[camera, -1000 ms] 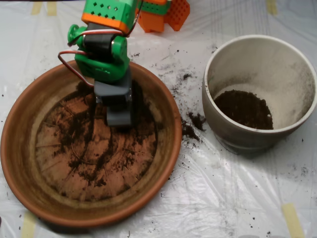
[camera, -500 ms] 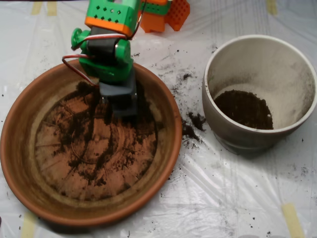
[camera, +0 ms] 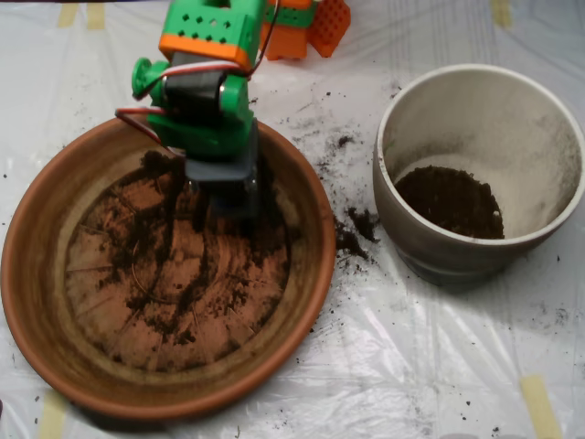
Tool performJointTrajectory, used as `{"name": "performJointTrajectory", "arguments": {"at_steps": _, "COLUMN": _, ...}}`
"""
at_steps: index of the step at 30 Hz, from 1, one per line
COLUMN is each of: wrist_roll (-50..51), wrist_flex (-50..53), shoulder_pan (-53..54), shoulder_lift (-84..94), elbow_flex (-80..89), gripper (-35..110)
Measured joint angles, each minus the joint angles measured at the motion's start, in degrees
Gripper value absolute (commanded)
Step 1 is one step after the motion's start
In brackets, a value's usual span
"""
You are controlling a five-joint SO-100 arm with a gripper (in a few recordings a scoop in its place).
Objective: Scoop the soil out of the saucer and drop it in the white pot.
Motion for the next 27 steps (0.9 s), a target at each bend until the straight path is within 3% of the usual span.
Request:
{"name": "performJointTrajectory", "arguments": {"at_steps": 15, "wrist_roll": 7.7, "wrist_flex": 3.9, "shoulder_pan": -14.8, "shoulder_lift": 20.5, "elbow_flex": -1.3, "gripper": -1}}
{"name": "performJointTrajectory", "arguments": {"at_steps": 27, "wrist_roll": 7.9, "wrist_flex": 13.9, "shoulder_pan": -21.9, "shoulder_lift": 16.6, "elbow_flex": -25.0, "gripper": -1}}
